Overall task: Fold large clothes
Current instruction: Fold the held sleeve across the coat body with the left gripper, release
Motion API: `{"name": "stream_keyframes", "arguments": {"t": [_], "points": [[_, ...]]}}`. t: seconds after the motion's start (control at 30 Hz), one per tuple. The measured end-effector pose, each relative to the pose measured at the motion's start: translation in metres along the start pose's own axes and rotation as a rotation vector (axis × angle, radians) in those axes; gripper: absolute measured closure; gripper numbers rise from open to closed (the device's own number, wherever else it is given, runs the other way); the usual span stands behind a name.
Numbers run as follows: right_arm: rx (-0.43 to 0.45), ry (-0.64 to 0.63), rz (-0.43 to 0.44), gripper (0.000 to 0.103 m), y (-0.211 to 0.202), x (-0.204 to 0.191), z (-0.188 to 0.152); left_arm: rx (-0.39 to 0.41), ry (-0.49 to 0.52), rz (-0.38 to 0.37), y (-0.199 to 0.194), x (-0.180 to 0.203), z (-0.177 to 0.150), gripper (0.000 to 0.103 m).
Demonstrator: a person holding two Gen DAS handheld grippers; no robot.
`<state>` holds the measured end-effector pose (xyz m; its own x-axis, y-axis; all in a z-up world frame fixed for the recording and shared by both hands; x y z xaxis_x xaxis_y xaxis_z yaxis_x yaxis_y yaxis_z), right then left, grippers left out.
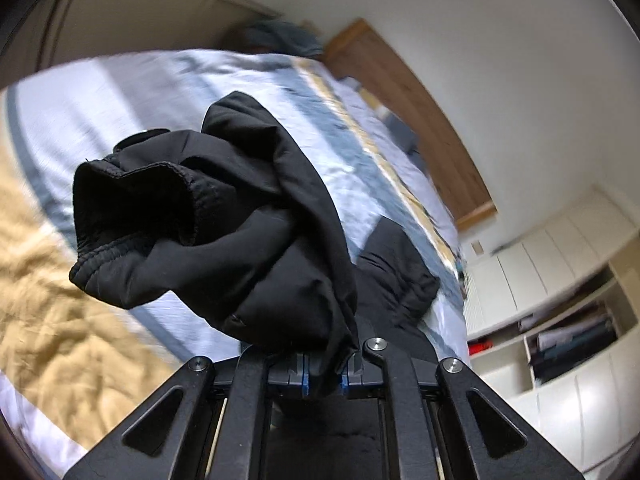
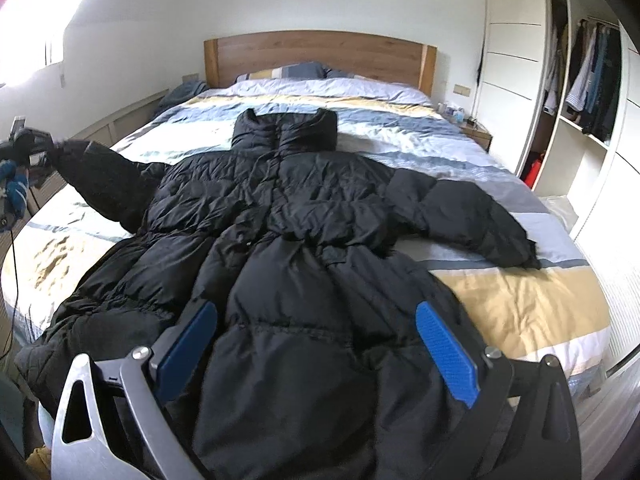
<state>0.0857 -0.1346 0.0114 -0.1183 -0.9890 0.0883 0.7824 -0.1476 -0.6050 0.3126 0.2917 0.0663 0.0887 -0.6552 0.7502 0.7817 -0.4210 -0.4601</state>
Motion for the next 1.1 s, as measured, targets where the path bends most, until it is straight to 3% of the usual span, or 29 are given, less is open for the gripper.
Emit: {"name": "stream_keyframes", "arguments": {"t": [0.23, 0.37, 0.47, 0.77, 0.93, 1.1], "points": [[0.05, 0.064, -0.026, 0.002, -0.016, 0.043, -0.002, -0.064, 0.208, -0.01, 0.022, 0.098, -0.034, 0.094], [0.065, 0.128, -0.041, 0.002, -0.024, 0.077, -0.008, -0.152, 0.386, 0.017, 0.049, 0.146, -0.088, 0.094], [0.066, 0.183, -0.059, 0.002, -0.026, 0.105, -0.017, -0.225, 0.486, 0.046, 0.068, 0.161, -0.134, 0.094], [0.045, 0.32, -0.111, 0.002, -0.03, 0.174, -0.051, -0.435, 0.686, 0.178, 0.127, 0.157, -0.252, 0.094], [0.021, 0.359, -0.131, 0.002, -0.023, 0.197, -0.066, -0.493, 0.792, 0.287, 0.135, 0.136, -0.284, 0.094], [0.01, 0.371, -0.121, 0.002, -0.012, 0.203, -0.069, -0.536, 0.892, 0.342, 0.133, 0.124, -0.307, 0.083]]}}
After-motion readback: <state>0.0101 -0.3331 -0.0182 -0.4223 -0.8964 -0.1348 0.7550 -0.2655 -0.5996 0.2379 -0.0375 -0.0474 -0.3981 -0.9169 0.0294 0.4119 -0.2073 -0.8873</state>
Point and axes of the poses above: each gripper's, at about its wrist camera, not at the fingertips, and y roughly the way its jaws point, x to its right, z to its top, the point moved 3 cm from there along y, roughly the way its jaws point, and after that the axes turned 5 degrees about -z, right-handed, at the moved point
